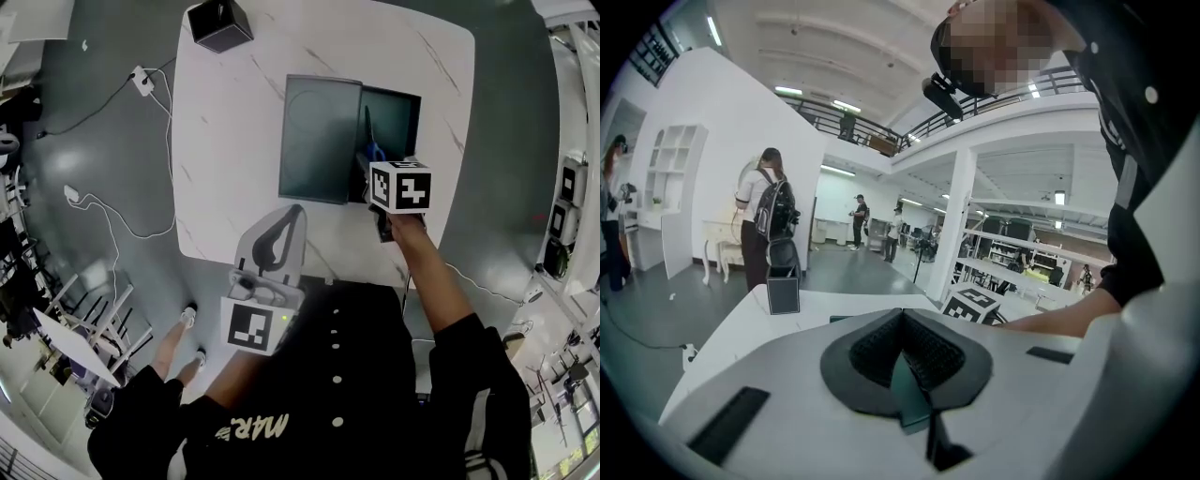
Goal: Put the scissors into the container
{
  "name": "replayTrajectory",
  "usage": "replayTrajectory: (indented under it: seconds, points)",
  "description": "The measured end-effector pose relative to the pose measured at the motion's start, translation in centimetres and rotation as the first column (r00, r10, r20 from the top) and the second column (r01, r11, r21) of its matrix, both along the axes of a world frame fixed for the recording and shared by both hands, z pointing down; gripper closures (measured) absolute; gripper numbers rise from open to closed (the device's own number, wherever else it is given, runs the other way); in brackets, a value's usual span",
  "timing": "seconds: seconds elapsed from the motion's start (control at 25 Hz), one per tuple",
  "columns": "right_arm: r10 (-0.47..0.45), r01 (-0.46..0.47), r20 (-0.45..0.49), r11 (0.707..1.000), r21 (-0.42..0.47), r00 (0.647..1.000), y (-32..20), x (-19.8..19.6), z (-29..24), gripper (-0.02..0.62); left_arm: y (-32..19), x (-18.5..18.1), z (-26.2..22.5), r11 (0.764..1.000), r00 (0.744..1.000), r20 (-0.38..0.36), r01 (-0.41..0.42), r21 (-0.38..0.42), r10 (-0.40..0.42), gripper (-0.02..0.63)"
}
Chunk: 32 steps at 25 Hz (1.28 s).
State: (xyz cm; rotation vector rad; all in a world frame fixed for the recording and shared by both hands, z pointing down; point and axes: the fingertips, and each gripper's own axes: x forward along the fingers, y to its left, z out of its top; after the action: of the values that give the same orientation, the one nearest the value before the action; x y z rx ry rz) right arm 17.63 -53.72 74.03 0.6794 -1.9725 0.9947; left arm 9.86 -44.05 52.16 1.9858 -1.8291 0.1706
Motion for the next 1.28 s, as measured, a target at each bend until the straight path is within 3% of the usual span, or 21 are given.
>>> replayTrajectory:
  seconds: [0.08,0.2,0.36,0.52,0.6,0.76,0.88,1.04,1.2,1.28]
  points:
    - [0.006,-0.005,-0.011,0.999,0.051,1.000,-0.2,0.2,-0.7,0.408,0.3,0.0,-0.4,1.000,1.000,0.003,-0.001,0.008,0.001,0.580]
    - [-0.011,0.014,-0.023,0.989,0.148,1.000,-0.7,0.5,-2.3,0.337,1.1,0.0,-0.6,1.000,1.000,0.002,-0.004,0.010,0.004,0.580]
    - [-0.022,0.025,-0.019,0.983,0.180,1.000,-0.4,0.6,-2.7,0.337,1.7,0.3,-0.7,1.000,1.000,-0.001,-0.013,0.019,0.013,0.580]
    - [-0.013,0.019,-0.027,0.975,0.221,1.000,-0.3,0.8,-3.2,0.369,2.2,0.3,-1.5,0.999,1.000,0.000,-0.025,0.037,0.025,0.580]
    - [-0.004,0.008,-0.017,0.968,0.252,1.000,-0.4,0.7,-4.2,0.415,2.6,0.0,-1.9,0.999,1.000,0.010,-0.029,0.044,0.029,0.580]
    - [-0.001,-0.007,0.021,0.941,0.338,1.000,-0.4,1.1,-7.8,0.461,2.9,-0.4,-3.5,0.997,0.998,0.045,-0.039,0.073,0.036,0.580]
    - [-0.029,0.004,0.047,0.887,0.462,0.998,-0.5,1.6,-12.1,0.512,2.9,-0.4,-5.5,0.992,0.998,0.051,-0.044,0.117,0.038,0.580]
    - [-0.094,0.016,0.092,0.783,0.622,0.991,0.1,2.0,-19.0,0.549,3.4,-0.2,-8.5,0.983,0.995,0.082,-0.066,0.172,0.053,0.580]
    - [-0.197,0.024,0.125,0.619,0.785,0.972,1.1,2.3,-26.9,0.563,3.7,-0.1,-11.3,0.971,0.992,0.115,-0.078,0.225,0.053,0.580]
    - [-0.257,-0.021,0.187,0.536,0.844,0.948,2.1,2.3,-30.8,0.581,3.8,-0.1,-12.5,0.965,0.991,0.124,-0.085,0.249,0.055,0.580]
